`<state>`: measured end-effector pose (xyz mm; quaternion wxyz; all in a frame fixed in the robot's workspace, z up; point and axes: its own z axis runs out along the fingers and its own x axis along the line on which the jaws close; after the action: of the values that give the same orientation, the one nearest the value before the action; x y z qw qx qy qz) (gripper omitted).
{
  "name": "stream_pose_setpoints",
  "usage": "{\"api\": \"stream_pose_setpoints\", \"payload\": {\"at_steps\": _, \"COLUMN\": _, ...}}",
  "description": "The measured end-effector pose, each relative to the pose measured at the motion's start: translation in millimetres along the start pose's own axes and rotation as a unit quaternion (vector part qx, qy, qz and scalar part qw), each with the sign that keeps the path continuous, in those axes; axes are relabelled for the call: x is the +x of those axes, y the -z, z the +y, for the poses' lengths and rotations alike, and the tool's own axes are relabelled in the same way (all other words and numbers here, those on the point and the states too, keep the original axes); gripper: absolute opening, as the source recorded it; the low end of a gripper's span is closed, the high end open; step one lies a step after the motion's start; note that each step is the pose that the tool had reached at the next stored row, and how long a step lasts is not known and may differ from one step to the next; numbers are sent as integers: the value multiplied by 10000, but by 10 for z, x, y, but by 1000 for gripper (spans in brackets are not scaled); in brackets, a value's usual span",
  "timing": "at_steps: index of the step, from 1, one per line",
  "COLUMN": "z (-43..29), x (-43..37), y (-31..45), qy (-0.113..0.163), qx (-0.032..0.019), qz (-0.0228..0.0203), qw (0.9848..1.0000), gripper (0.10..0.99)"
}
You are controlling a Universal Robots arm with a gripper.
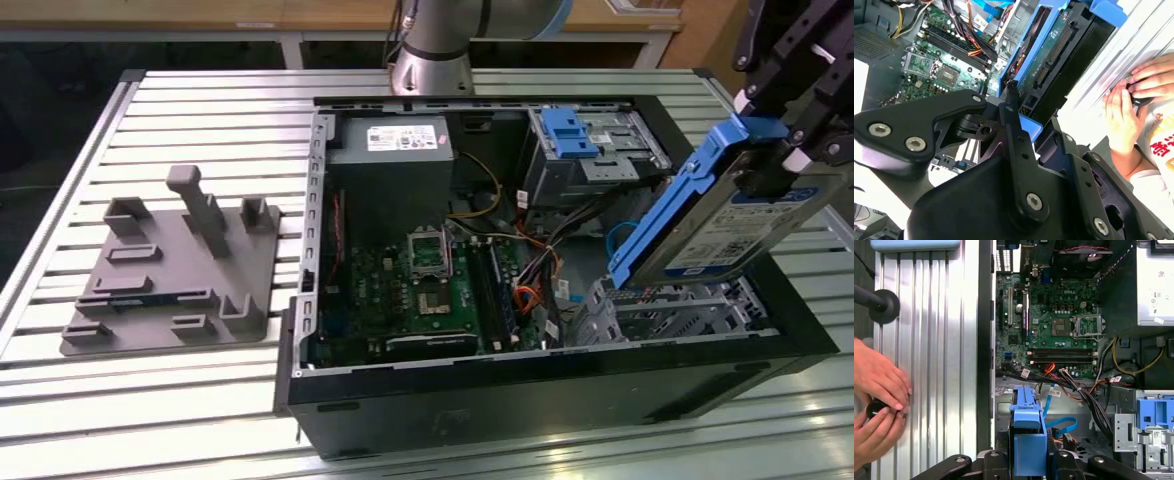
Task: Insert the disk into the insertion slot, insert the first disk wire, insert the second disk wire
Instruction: 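Insert the disk into the insertion slot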
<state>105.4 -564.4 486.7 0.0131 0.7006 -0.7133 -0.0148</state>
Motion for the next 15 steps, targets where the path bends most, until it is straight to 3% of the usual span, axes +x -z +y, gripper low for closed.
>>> {"api": "stream_pose_setpoints", "payload": {"at_steps": 15, "z": 0, "x": 1, "y": 0, "qy": 10, "qx": -5, "qz": -250, "qw": 9997, "gripper": 365}}
